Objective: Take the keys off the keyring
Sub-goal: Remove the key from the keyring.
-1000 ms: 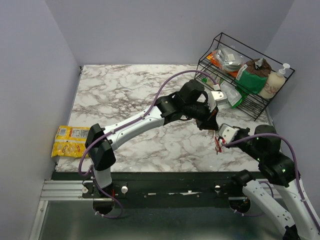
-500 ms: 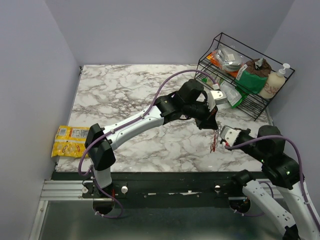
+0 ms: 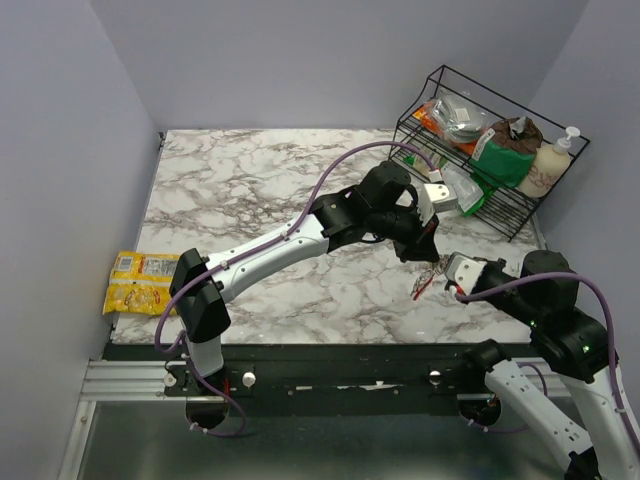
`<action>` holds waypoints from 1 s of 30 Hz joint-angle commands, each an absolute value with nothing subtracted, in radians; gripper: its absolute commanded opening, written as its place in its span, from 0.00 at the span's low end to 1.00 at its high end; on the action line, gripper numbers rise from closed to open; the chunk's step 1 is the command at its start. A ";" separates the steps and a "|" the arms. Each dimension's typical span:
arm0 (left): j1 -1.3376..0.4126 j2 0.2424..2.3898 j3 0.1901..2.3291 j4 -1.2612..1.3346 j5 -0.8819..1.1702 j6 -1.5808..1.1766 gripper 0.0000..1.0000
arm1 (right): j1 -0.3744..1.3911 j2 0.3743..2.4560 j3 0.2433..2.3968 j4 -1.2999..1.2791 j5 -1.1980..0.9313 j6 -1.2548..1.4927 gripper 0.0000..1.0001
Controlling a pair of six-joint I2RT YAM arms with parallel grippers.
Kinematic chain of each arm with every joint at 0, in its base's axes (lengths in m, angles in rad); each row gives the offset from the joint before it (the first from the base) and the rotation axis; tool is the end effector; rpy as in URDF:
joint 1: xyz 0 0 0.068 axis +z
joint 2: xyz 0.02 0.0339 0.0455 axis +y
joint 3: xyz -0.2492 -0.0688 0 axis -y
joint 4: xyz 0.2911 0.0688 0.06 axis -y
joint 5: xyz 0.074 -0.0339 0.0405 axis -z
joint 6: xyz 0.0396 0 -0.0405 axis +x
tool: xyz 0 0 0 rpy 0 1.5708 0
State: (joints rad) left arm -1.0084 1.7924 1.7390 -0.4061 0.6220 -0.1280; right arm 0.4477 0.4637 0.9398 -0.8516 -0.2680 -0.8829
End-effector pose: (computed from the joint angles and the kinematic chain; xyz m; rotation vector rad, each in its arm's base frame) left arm 0.2278 -0.4047 0.3539 1.3134 1.7744 -1.3099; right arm 0.1151 0.0669 0.3706 -1.3268 1.4049 -0.0295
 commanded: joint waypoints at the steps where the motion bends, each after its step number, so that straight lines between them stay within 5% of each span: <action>1: -0.989 1.804 1.755 -0.406 0.619 -0.124 0.00 | 0.446 0.460 0.943 -0.753 -0.218 -0.865 0.01; 6: -0.991 1.809 1.750 -0.388 0.730 -0.135 0.01 | 0.446 0.497 0.977 -0.732 -0.182 -0.861 0.01; 12: -0.991 1.796 1.736 -0.362 0.816 -0.150 0.24 | 0.446 0.519 0.994 -0.761 -0.215 -0.874 0.01; 18: -0.977 1.789 1.720 -0.311 0.874 -0.201 0.33 | 0.446 0.509 0.956 -0.779 -0.230 -0.899 0.01; 30: -0.948 1.816 1.690 -0.236 0.862 -0.299 0.37 | 0.446 0.508 0.933 -0.793 -0.270 -0.905 0.01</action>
State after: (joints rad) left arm -0.9504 1.8011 1.7000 -0.2787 0.8387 -0.2573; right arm 0.4477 0.5167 0.9520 -0.8116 -0.2501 -0.8936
